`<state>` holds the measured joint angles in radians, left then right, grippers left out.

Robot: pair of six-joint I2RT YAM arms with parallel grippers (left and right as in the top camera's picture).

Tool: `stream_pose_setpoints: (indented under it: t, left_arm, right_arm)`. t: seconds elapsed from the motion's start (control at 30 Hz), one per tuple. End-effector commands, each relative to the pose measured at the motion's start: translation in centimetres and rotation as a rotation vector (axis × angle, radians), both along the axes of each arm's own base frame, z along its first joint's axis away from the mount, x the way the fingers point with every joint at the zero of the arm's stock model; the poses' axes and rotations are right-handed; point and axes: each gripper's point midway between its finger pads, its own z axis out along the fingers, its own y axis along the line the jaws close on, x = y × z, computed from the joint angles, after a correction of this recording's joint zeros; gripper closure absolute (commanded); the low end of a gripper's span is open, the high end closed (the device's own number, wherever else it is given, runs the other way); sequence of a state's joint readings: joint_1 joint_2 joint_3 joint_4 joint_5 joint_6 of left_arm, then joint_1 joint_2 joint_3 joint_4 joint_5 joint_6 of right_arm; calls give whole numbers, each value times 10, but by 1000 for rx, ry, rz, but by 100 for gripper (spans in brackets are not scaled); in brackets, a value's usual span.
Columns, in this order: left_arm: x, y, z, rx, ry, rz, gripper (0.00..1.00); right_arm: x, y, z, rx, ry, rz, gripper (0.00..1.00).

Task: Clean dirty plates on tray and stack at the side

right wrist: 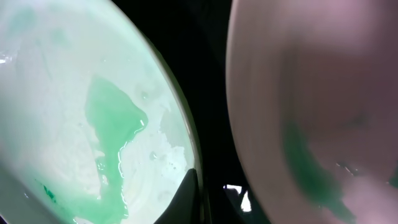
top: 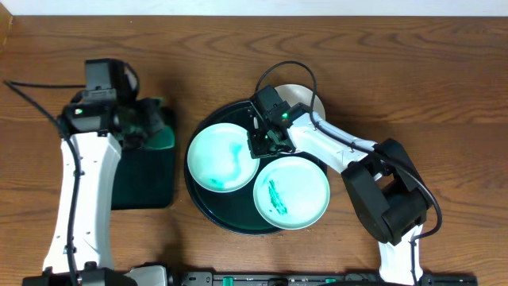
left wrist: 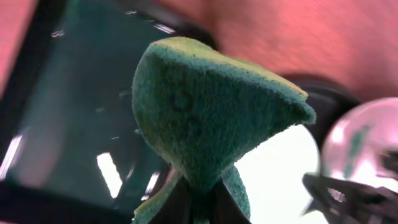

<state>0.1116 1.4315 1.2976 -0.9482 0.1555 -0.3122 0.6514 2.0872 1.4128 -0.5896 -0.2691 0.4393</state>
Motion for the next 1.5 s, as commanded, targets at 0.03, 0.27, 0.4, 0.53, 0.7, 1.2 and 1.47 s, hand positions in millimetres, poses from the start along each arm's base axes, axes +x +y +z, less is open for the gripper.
stream_pose_setpoints:
  t: [0.03, 0.27, 0.4, 0.53, 0.7, 1.2, 1.47]
  left_arm:
    - [-8, 25, -16, 62, 60, 45, 93]
    - [-13, 34, -30, 85, 118, 68, 93]
    - [-12, 34, -32, 84, 122, 68, 93]
    - [-12, 34, -32, 84, 121, 68, 93]
    - [-12, 34, -32, 85, 121, 68, 93]
    - [-12, 35, -32, 91, 123, 71, 93]
    - [-13, 35, -32, 91, 123, 71, 93]
  right_arm:
    - [10, 8, 40, 28, -139, 93, 99]
    - [21, -3, 82, -182, -419, 110, 99]
    - [25, -16, 111, -360, -601, 83, 99]
    - [21, -20, 138, -520, -765, 68, 99]
    - [12, -24, 176, -703, -975, 1, 99]
    - [-16, -23, 250, -910, -1279, -114, 99]
    - [-16, -8, 232, -820, -1207, 2, 99]
